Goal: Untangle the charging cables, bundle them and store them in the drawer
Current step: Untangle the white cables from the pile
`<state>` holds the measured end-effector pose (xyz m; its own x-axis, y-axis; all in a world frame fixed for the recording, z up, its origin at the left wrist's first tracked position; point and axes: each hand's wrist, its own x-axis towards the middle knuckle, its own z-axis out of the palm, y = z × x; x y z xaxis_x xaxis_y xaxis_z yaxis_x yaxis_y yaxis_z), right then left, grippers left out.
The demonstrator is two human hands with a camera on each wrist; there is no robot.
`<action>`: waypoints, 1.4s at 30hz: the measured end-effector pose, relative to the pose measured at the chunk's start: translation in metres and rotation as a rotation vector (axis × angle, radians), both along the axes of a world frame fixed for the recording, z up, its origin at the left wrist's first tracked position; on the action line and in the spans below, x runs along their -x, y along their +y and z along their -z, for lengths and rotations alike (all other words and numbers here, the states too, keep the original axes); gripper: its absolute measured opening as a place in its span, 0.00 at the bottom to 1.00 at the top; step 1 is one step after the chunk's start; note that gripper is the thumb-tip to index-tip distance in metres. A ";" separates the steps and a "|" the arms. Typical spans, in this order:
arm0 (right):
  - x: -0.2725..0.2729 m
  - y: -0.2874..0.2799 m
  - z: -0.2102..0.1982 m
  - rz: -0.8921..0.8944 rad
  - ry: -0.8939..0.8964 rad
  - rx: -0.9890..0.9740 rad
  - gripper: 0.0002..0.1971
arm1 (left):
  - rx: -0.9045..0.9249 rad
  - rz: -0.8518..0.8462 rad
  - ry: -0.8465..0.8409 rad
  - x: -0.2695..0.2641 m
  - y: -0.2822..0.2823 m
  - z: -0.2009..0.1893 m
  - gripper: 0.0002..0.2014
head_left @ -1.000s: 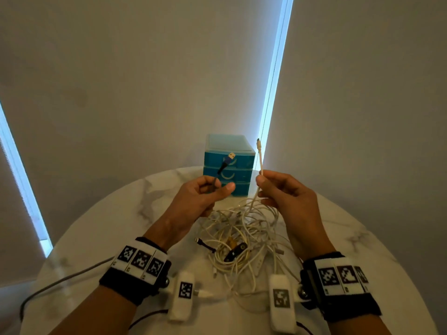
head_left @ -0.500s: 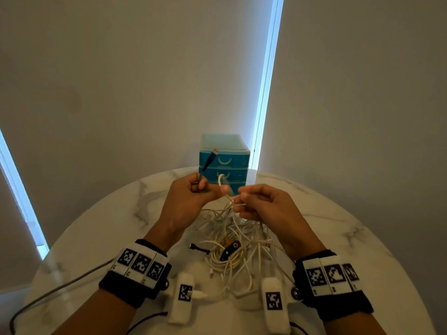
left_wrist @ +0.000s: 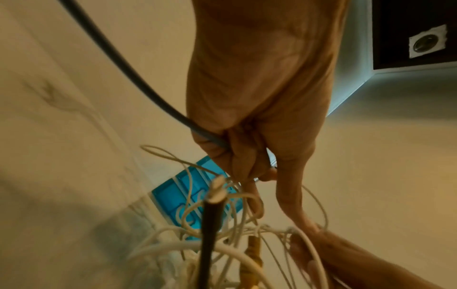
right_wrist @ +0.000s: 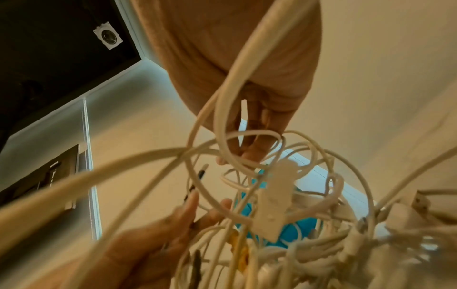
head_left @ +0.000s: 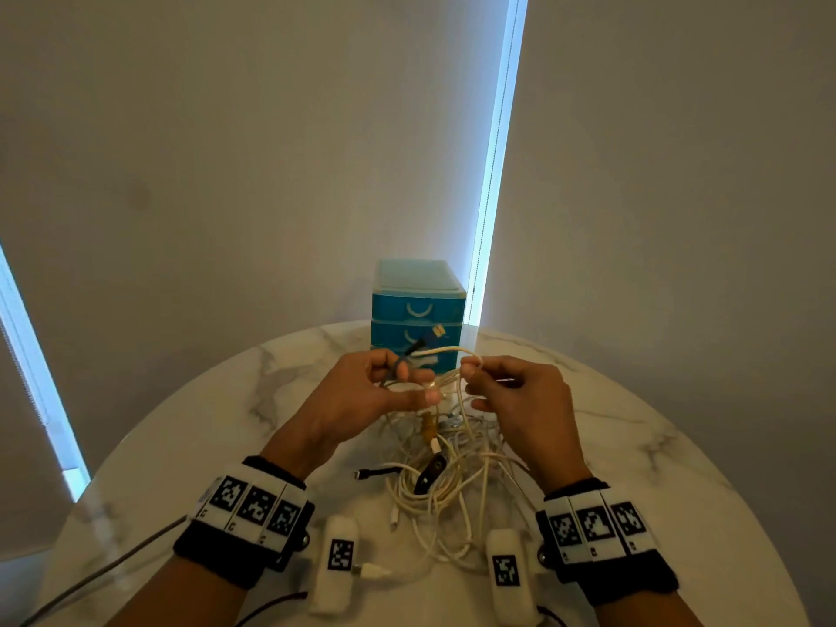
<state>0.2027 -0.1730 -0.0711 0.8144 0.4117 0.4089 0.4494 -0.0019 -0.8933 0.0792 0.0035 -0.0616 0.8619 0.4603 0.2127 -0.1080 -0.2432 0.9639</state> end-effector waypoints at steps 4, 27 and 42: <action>0.004 -0.001 -0.006 -0.022 0.062 -0.131 0.09 | -0.068 -0.051 0.067 -0.003 0.008 0.008 0.19; 0.022 -0.002 -0.025 -0.215 0.344 -0.401 0.15 | -0.058 -0.085 -0.046 -0.006 0.004 0.002 0.12; 0.009 -0.009 -0.036 -0.276 0.467 -0.785 0.13 | -0.184 -0.157 -0.128 -0.005 0.019 0.013 0.19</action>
